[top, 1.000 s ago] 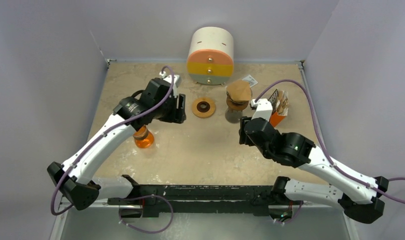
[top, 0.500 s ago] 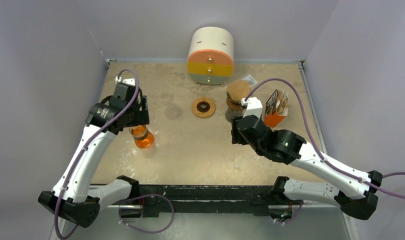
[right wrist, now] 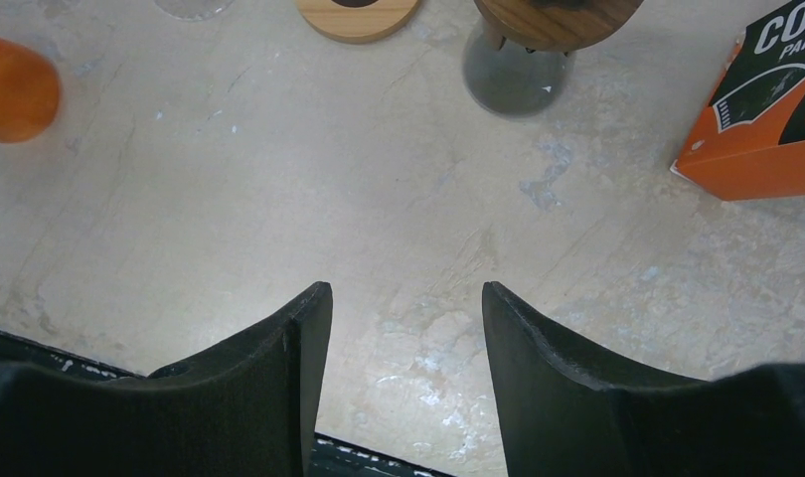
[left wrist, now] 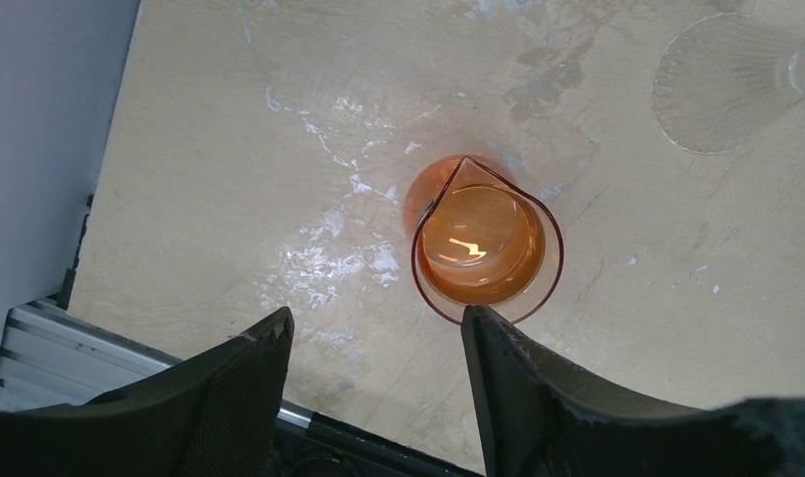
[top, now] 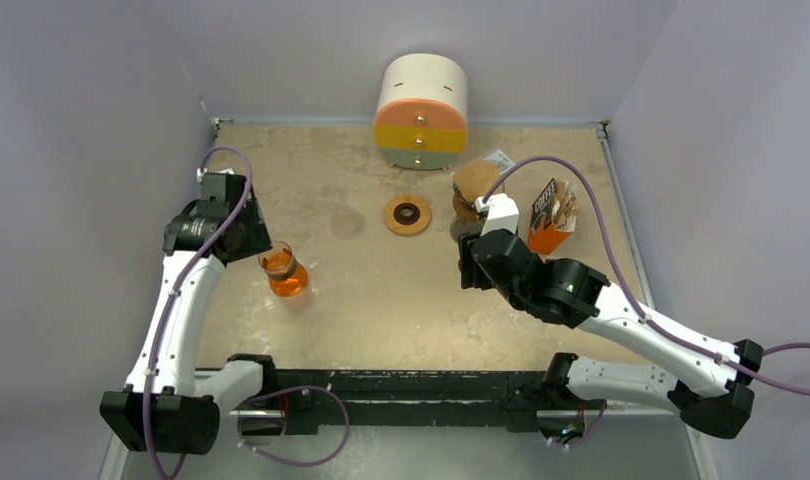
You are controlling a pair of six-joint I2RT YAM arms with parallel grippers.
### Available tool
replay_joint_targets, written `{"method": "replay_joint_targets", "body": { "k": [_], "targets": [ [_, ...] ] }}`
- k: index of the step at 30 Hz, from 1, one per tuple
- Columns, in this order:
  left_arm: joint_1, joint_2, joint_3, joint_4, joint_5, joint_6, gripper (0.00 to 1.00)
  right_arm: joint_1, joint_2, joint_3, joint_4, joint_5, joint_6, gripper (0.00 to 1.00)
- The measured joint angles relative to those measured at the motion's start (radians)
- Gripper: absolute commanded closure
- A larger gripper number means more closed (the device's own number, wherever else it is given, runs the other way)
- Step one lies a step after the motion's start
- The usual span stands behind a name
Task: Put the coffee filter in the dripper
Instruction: Move the coffee server to the center of the board.
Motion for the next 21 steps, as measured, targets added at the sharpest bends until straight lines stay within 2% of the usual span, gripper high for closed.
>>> {"method": "replay_joint_targets", "body": {
  "k": [13, 21],
  "targets": [
    [0.082, 0.145, -0.097, 0.075, 0.131, -0.004, 0.53, 0.000, -0.027, -0.002, 0.003, -0.002, -0.023, 0.40],
    [0.100, 0.165, -0.116, 0.108, 0.175, -0.004, 0.70, 0.000, -0.034, -0.009, 0.007, -0.002, -0.027, 0.39]
  ]
}}
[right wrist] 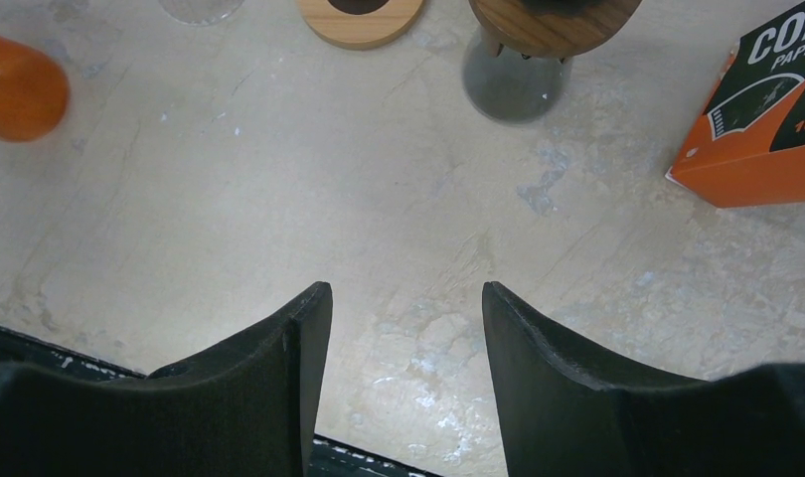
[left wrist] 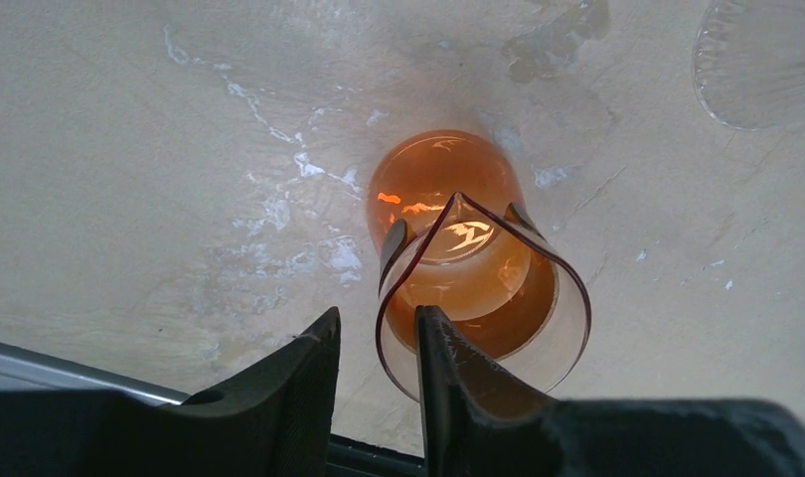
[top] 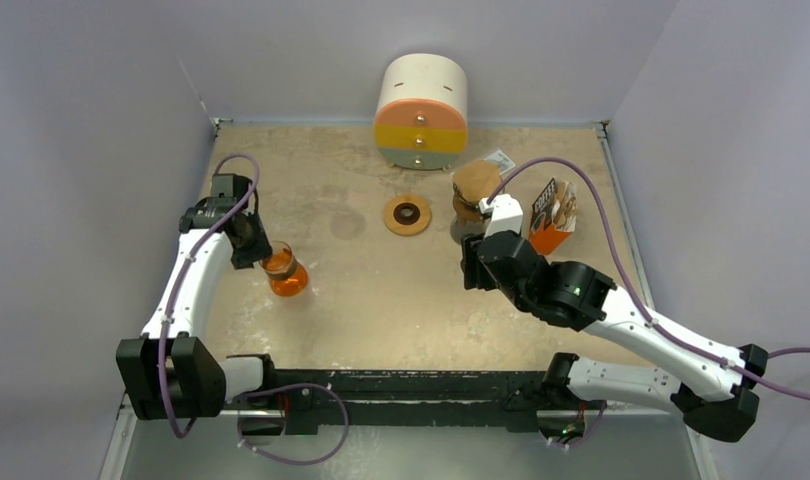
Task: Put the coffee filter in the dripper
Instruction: Move the coffee server to the center of the board, then pick up the coffee server from the center of the board.
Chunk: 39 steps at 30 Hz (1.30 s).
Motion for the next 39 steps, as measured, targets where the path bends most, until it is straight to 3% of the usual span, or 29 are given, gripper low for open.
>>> {"method": "replay_joint_targets", "body": {
  "k": [13, 32, 39],
  "targets": [
    [0.003, 0.028, -0.010, 0.044, 0.045, 0.000, 1.00, 0.000, 0.003, -0.006, 0.005, 0.000, -0.001, 0.39],
    [-0.007, -0.016, -0.026, 0.052, 0.189, 0.002, 1.00, 0.000, -0.015, -0.005, -0.010, 0.004, -0.001, 0.39],
    [-0.264, -0.043, 0.009, 0.011, 0.162, -0.012, 1.00, 0.000, -0.027, -0.005, -0.018, 0.004, -0.001, 0.39]
  ]
}}
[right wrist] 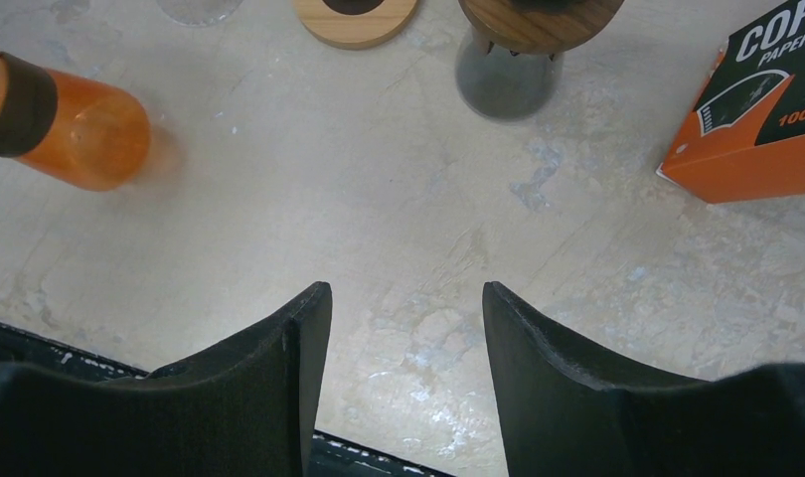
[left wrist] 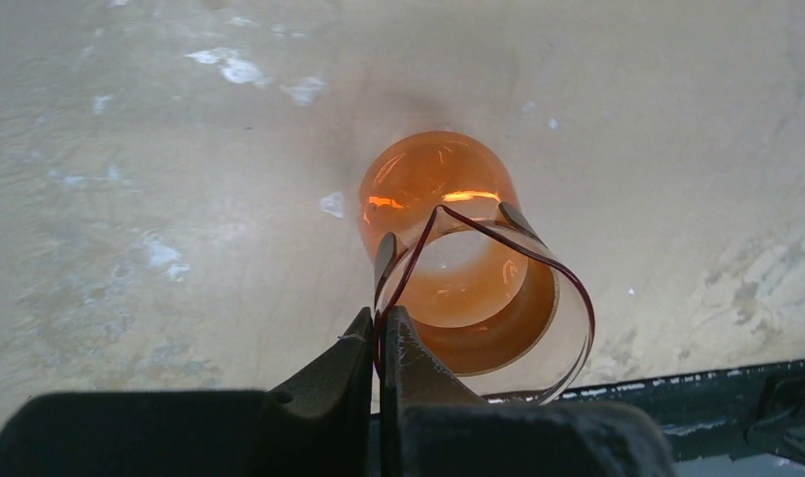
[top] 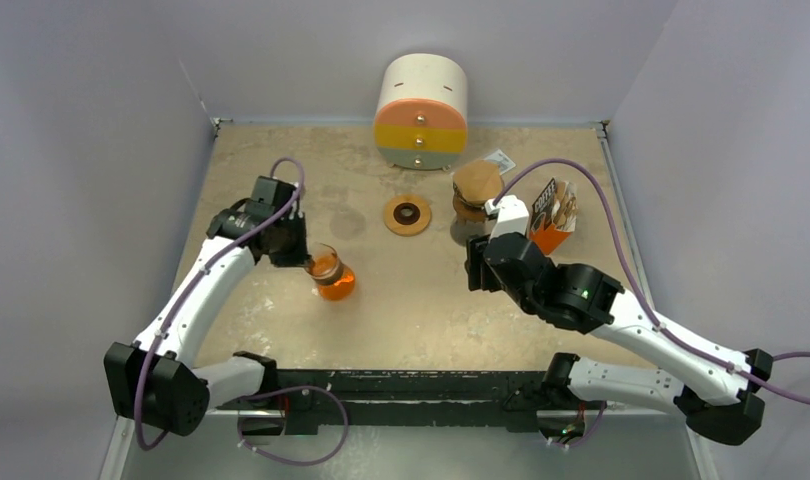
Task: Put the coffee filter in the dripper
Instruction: Pick up the coffee server from the center of the board, then place the coffee server at the center of the board.
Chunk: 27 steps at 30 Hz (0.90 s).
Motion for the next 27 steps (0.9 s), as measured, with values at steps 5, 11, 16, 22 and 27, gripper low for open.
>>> {"method": "replay_joint_targets", "body": {
  "k": [5, 11, 16, 22, 27],
  "targets": [
    [-0.158, -0.001, 0.012, 0.009, -0.015, -0.046, 1.00, 0.000, -0.012, 0.002, -0.013, 0.000, 0.002, 0.39],
    [-0.370, 0.039, 0.029, 0.042, -0.089, -0.101, 1.00, 0.000, -0.038, 0.002, -0.032, 0.001, 0.014, 0.39],
    [-0.530, 0.155, 0.107, 0.076, -0.154, -0.112, 1.00, 0.000, -0.055, 0.002, -0.071, 0.008, 0.032, 0.39],
    [-0.649, 0.298, 0.201, 0.118, -0.208, -0.112, 1.00, 0.000, -0.093, 0.002, -0.111, 0.009, 0.059, 0.39],
    [-0.705, 0.373, 0.262, 0.135, -0.215, -0.111, 1.00, 0.000, -0.112, 0.002, -0.136, 0.021, 0.078, 0.39]
  ]
}}
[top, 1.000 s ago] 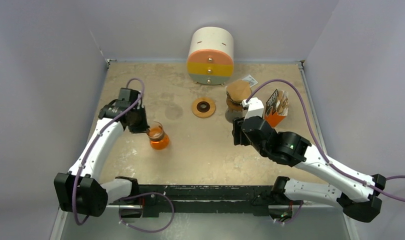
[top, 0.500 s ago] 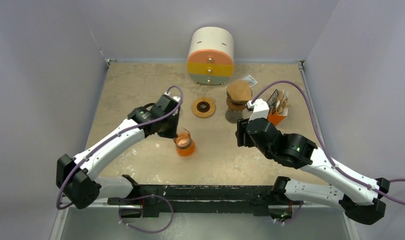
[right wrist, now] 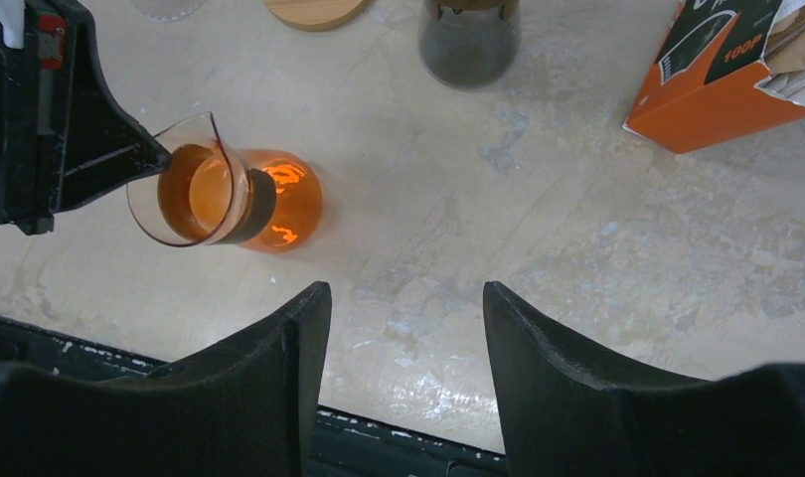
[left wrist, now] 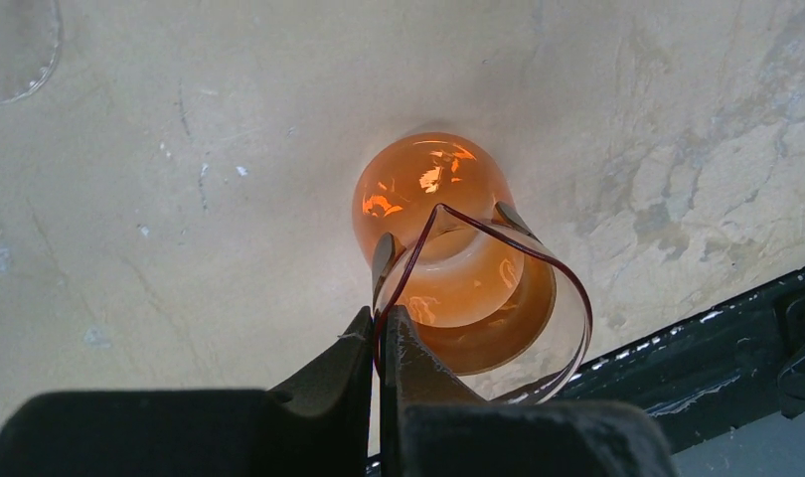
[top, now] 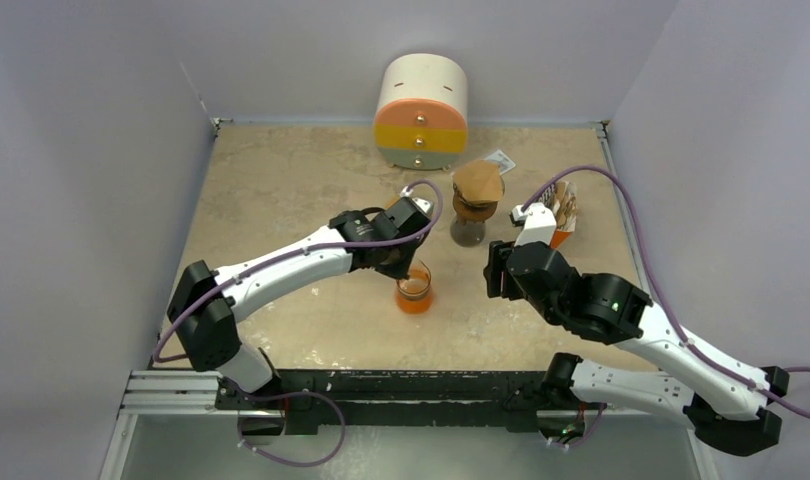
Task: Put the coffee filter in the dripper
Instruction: Place the coffee server at the center of the board.
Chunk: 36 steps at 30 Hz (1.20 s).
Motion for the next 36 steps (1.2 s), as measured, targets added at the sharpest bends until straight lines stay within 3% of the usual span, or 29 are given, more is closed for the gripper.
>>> {"method": "replay_joint_targets", "body": {
  "k": [12, 23, 27, 31, 36],
  "targets": [
    [-0.039, 0.098, 0.063, 0.012, 0.000, 0.000, 1.00, 0.000, 0.002, 0.000, -0.021, 0.006, 0.012, 0.39],
    [-0.039, 0.099, 0.079, -0.011, 0.003, 0.004, 0.60, 0.000, 0.015, 0.000, -0.020, 0.010, 0.012, 0.39],
    [-0.039, 0.099, 0.128, -0.034, -0.009, 0.019, 0.54, 0.000, 0.013, 0.000, -0.020, 0.011, 0.012, 0.39],
    [-0.015, 0.097, 0.222, -0.050, -0.009, 0.050, 0.53, 0.000, 0.002, 0.000, -0.020, 0.013, 0.013, 0.39],
    [0.109, 0.087, 0.290, -0.047, 0.031, 0.095, 0.53, 0.000, -0.026, 0.000, -0.019, 0.014, 0.013, 0.39]
  ]
}}
